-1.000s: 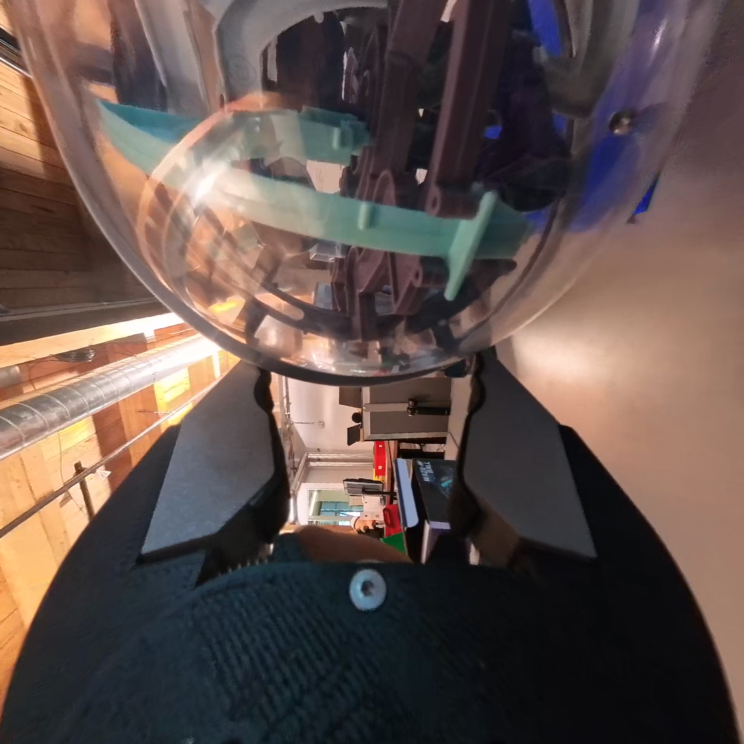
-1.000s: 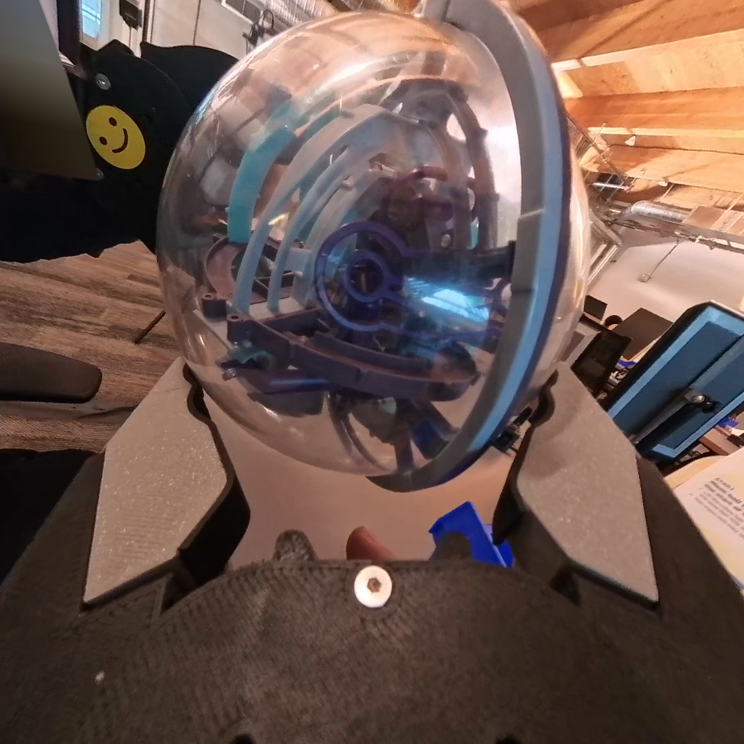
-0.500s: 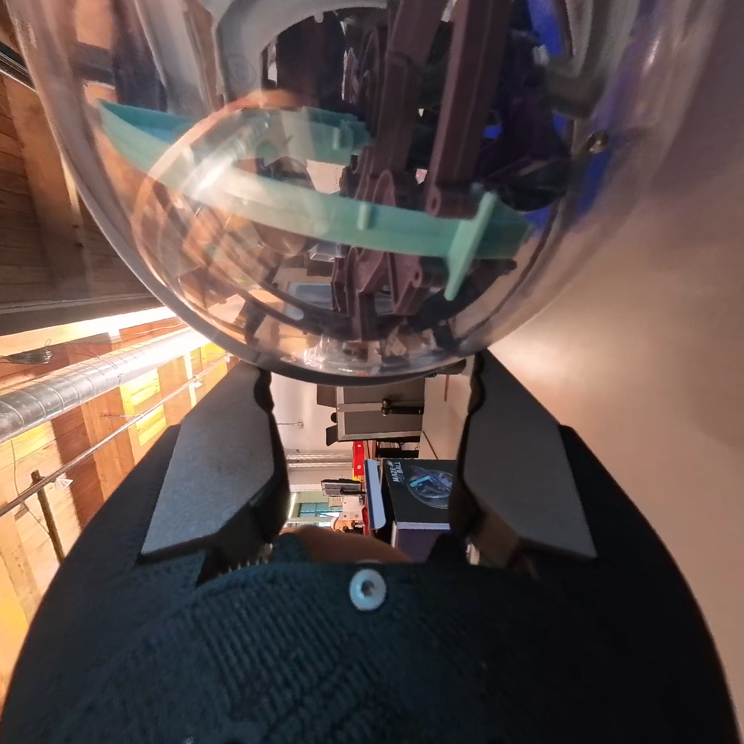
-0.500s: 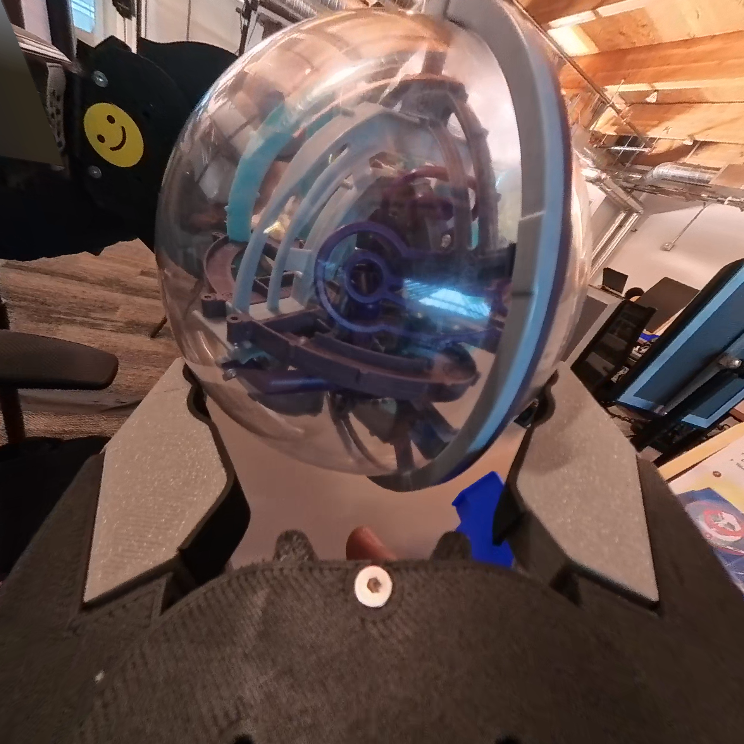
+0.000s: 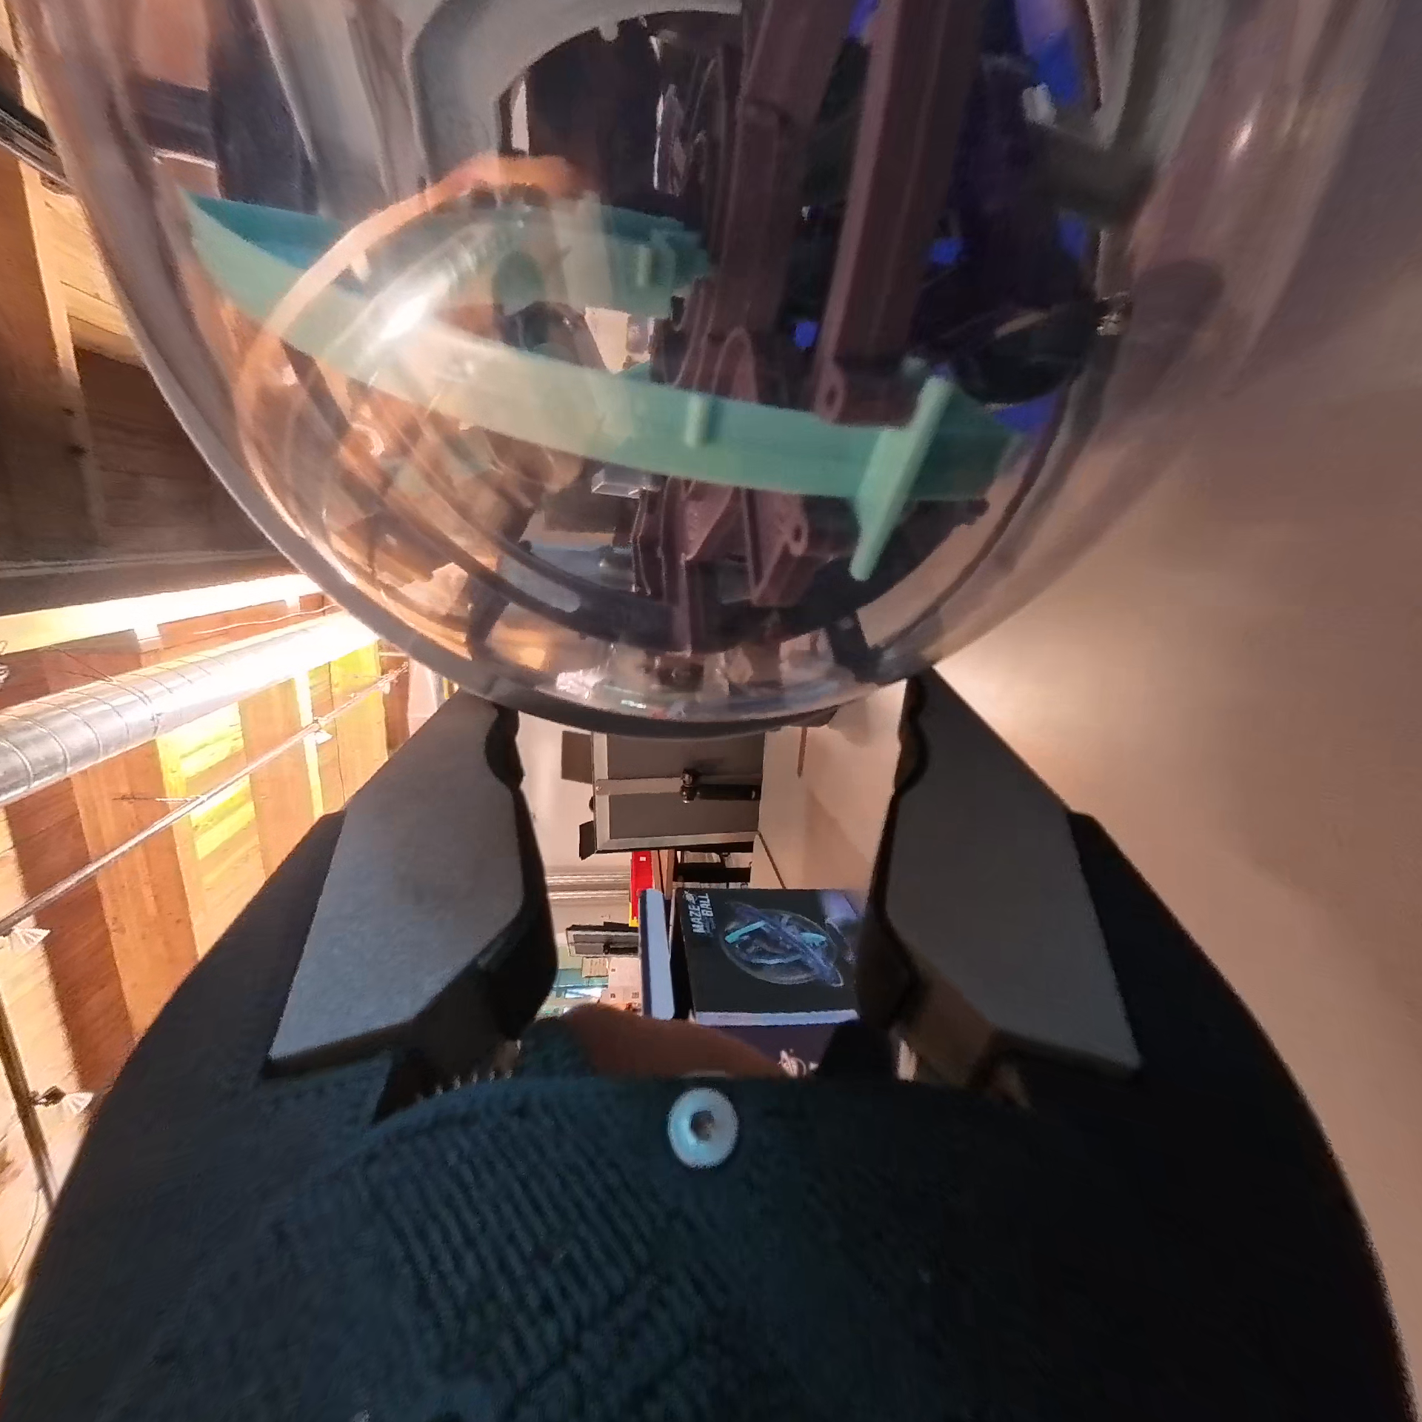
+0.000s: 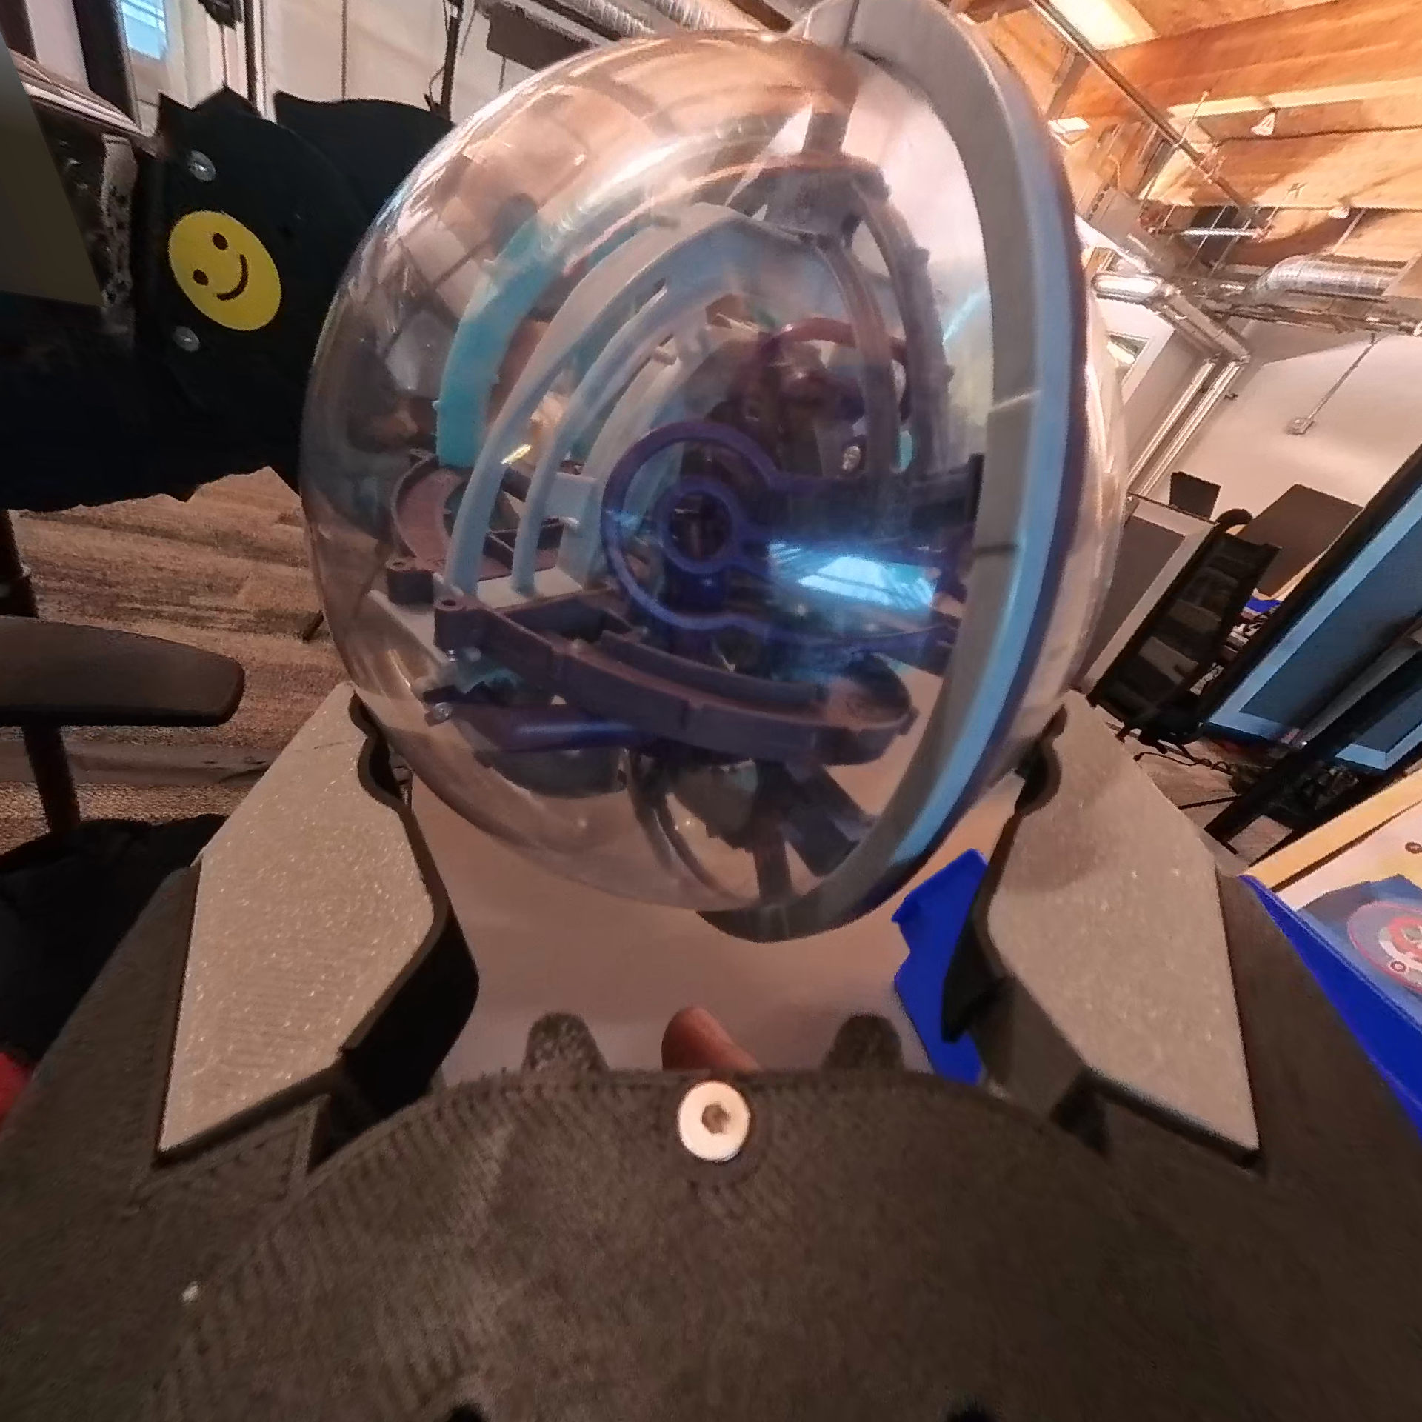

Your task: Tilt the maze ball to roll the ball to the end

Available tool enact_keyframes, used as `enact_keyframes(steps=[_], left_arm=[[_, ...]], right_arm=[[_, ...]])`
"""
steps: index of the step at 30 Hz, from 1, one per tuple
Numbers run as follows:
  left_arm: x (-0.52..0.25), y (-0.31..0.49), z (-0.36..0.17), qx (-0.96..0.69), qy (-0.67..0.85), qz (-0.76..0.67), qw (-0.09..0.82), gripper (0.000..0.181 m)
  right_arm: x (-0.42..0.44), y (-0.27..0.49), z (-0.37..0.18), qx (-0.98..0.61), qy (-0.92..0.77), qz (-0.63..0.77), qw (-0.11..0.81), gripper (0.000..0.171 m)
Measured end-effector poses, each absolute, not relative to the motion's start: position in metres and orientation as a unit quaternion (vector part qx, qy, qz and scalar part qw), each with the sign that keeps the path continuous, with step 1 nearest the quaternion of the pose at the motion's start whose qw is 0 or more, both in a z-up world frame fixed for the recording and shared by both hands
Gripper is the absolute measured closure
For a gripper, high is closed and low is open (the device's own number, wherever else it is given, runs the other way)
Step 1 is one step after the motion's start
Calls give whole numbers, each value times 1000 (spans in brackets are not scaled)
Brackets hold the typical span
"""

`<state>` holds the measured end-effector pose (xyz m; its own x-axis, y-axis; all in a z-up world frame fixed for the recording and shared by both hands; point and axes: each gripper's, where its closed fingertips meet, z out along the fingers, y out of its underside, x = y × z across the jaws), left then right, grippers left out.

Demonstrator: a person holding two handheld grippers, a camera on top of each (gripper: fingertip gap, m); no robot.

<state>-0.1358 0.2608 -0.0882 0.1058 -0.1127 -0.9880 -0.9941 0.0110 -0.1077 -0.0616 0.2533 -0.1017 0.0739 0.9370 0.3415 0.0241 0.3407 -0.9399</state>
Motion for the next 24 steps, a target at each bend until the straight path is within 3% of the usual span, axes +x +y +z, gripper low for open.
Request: enact_keyframes(steps=[24], left_arm=[[-126,265,-113,-566,512,409,499,84]], right_arm=[[-52,255,-122,-452,-550,389,585,14]])
